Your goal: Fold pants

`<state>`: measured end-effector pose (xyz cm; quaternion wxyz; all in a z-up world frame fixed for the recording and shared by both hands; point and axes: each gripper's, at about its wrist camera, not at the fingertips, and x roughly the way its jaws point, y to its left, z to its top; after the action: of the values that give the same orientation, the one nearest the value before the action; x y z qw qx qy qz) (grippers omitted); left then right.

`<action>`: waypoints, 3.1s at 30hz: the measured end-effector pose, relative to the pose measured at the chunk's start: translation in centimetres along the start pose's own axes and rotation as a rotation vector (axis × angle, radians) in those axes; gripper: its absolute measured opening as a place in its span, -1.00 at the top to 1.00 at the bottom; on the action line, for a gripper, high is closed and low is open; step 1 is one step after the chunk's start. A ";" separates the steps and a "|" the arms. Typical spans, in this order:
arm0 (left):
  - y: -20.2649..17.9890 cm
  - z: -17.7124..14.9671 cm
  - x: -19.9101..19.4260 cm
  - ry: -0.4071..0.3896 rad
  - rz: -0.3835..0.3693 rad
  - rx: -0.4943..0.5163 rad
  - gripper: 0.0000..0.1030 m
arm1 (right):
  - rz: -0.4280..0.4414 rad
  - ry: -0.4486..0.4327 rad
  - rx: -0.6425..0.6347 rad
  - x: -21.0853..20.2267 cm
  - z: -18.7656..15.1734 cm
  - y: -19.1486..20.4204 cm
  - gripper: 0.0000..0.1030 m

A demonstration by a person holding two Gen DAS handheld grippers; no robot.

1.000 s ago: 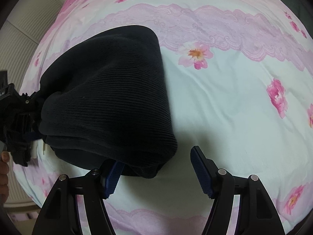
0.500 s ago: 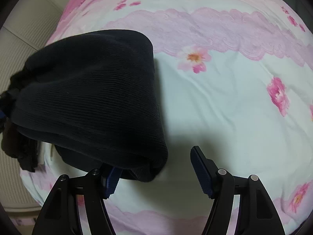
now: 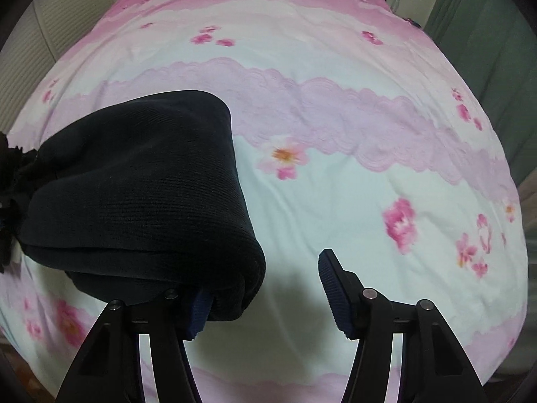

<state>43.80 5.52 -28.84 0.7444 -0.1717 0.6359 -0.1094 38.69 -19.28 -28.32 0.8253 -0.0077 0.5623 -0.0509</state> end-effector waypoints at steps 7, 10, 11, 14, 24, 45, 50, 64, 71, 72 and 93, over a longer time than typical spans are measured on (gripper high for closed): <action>1.1 -0.9 1.3 0.021 0.021 0.031 0.56 | -0.009 0.049 -0.047 1.1 -0.8 -0.2 -0.14; 1.9 -0.8 1.9 0.029 0.021 0.027 0.56 | 0.001 0.060 -0.073 1.4 -0.9 0.4 -0.14; 2.1 -0.9 2.2 0.036 0.019 0.022 0.56 | -0.002 0.061 -0.088 1.4 -1.0 0.8 -0.14; 2.4 -1.2 2.8 0.054 0.004 0.015 0.55 | 0.005 0.075 -0.105 1.8 -1.2 0.9 -0.14; 2.4 -1.2 4.1 0.096 0.019 0.097 0.44 | 0.044 0.161 -0.078 3.4 -1.8 0.0 -0.15; 4.8 -1.5 4.1 0.090 -0.063 0.068 -0.22 | 0.261 0.098 -0.070 1.0 3.1 0.6 -0.15; 5.9 -1.5 4.8 0.115 -0.127 -0.001 -0.38 | 0.329 0.174 -0.017 4.6 3.7 0.1 -0.15; 7.5 -1.5 8.6 0.144 -0.265 -0.138 -0.77 | 0.439 0.265 0.060 8.6 3.2 -1.2 -0.35; 7.2 -0.7 10.0 0.150 -0.264 -0.193 -0.88 | 0.520 0.297 0.100 9.9 3.5 -0.8 -0.37; 7.1 -0.6 10.2 0.149 -0.260 -0.200 -0.89 | 0.526 0.299 0.106 10.2 3.5 -0.8 -0.41; 3.3 -2.8 2.3 -0.002 -0.235 -0.167 0.07 | 0.518 0.167 0.132 3.9 3.1 1.7 0.03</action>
<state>41.22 7.31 -32.60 0.7103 -0.3065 0.6175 -0.1422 43.11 -18.07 -30.91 0.7605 0.1943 0.6069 0.1248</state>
